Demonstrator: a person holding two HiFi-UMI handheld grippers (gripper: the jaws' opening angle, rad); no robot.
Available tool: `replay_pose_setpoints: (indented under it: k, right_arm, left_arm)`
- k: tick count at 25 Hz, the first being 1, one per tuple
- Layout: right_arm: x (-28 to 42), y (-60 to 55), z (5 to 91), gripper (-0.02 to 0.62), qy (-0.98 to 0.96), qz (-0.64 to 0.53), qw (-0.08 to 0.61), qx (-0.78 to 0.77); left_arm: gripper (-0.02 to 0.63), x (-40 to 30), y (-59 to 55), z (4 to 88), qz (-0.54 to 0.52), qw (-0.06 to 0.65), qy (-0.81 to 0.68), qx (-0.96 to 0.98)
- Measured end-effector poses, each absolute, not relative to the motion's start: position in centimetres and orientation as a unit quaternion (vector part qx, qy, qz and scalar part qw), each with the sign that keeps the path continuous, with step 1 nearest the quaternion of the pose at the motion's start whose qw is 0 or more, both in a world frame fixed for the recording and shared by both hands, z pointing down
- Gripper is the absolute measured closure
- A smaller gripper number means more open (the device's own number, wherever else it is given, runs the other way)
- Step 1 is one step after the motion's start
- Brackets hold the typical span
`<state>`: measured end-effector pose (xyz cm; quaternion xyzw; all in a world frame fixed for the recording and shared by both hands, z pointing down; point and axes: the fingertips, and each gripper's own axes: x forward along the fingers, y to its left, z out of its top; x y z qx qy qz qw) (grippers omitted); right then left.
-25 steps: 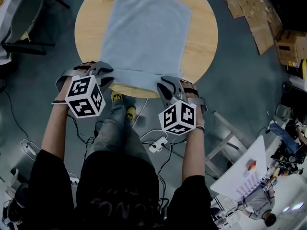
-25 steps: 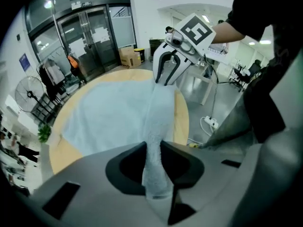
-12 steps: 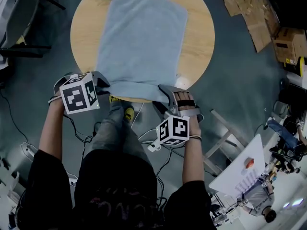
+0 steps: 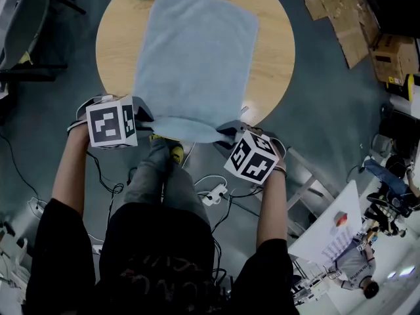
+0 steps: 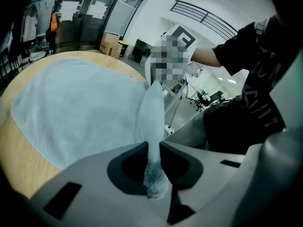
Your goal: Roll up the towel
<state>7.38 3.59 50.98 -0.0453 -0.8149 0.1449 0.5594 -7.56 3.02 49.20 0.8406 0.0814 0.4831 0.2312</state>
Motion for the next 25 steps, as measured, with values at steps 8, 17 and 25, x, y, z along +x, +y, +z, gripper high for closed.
replay_pose_setpoints:
  k: [8, 17, 25]
  right_arm:
    - [7.8, -2.0, 50.7, 0.380, -0.828, 0.050, 0.557, 0.035]
    - [7.3, -5.3, 48.6, 0.369, -0.864, -0.024, 0.497, 0.071]
    - [5.6, 0.2, 46.8, 0.408, -0.871, -0.132, 0.471, 0.052]
  left_arm:
    - [0.476, -8.4, -1.7, 49.0, 0.493, 0.140, -0.008, 0.859]
    - [0.460, -9.3, -5.5, 48.7, 0.524, 0.101, -0.107, 0.839]
    - [0.477, -9.3, -2.9, 48.4, 0.537, 0.089, -0.132, 0.829]
